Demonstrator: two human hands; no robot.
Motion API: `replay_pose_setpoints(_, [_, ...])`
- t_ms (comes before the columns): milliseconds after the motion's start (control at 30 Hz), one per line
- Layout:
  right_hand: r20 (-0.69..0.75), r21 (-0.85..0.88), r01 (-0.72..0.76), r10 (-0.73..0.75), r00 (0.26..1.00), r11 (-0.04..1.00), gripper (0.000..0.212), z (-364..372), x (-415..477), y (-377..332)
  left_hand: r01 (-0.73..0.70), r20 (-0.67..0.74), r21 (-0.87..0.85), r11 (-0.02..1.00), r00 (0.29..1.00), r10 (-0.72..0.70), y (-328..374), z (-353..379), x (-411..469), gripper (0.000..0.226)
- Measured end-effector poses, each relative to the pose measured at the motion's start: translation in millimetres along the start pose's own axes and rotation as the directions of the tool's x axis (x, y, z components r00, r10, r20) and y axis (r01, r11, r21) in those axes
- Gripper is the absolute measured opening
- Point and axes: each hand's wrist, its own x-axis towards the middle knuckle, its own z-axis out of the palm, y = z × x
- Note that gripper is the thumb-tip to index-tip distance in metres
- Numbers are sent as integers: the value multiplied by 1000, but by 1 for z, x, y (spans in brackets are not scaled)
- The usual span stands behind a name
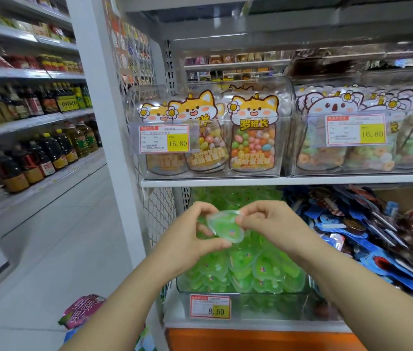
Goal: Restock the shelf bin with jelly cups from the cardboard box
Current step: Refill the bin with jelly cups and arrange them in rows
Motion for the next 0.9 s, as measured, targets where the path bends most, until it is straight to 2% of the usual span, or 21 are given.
replay_pose_setpoints(67, [-87,87,-21,29,996,996,4,0,-1,0,135,-101,-204,969,982,-159,-1,6,-7,33])
replay_pose_setpoints(167, [-85,112,-26,36,996,993,4,8,-5,-1,280,-17,-514,811,942,-336,0,17,-16,14])
replay_pose_setpoints(267, [-44,49,-6,8,999,999,6,19,-7,-1,311,4,-637,706,916,-400,-3,25,-15,7])
replay_pose_setpoints(333, [-40,-33,23,-24,999,999,7,20,-7,0,312,-13,-650,693,907,-420,-9,24,-8,5])
replay_pose_setpoints(467, [-131,-283,82,-124,984,955,10,11,-4,14,290,-165,-542,789,884,-438,-25,8,16,9])
replay_pose_setpoints(633, [-160,-357,92,-157,974,930,13,2,-10,29,347,-317,-282,894,846,-429,-41,5,67,11])
replay_pose_setpoints(700, [-156,-371,103,-171,973,923,13,0,-12,33,391,-305,-263,882,834,-460,-47,11,87,18])
replay_pose_setpoints(767, [-156,-365,104,-170,973,925,13,-2,-12,34,431,-266,-211,877,838,-476,-51,17,102,14])
replay_pose_setpoints(900, [-158,-358,103,-169,973,928,13,-6,-12,37,482,-199,39,875,862,-466,-50,22,113,23])
